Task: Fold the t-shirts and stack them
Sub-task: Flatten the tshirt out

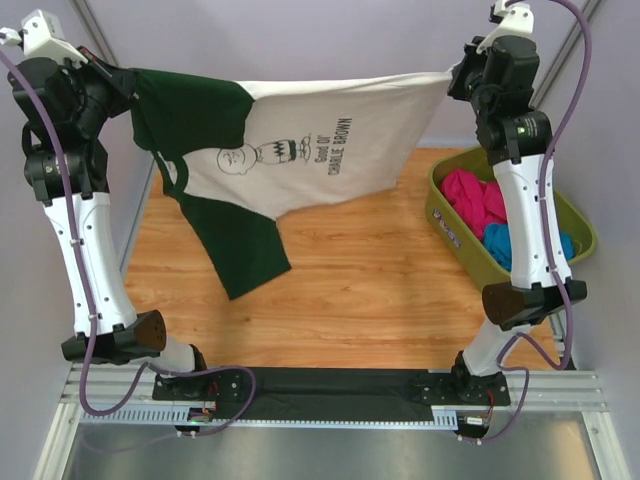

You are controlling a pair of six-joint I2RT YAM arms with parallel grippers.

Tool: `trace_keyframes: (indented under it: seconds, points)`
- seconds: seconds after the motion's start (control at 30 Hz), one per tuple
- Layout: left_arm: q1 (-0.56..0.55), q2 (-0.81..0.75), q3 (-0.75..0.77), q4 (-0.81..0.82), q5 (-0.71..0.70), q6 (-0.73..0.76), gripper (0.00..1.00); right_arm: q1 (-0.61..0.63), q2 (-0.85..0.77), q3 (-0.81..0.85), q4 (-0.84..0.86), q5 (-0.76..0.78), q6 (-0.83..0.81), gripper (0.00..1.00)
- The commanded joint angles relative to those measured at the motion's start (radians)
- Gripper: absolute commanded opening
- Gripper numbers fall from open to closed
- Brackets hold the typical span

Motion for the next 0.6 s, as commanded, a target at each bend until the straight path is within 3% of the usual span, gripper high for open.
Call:
trace_keyframes:
  seconds: [0.0,0.2,0.57]
  points:
    - [0.011,-0.040,0.104,0.081,-0.030,0.023,0.00,-0.008,-0.048,0.054,0.024,0.054,-0.052,0.00]
    - [0.009,-0.168,0.067,0.040,-0.056,0.083,0.00,-0.010,-0.162,-0.058,0.038,0.034,-0.054,0.00]
    - [0.011,-0.349,0.168,-0.187,-0.105,0.092,0.00,-0.008,-0.482,-0.210,-0.022,0.008,-0.067,0.01]
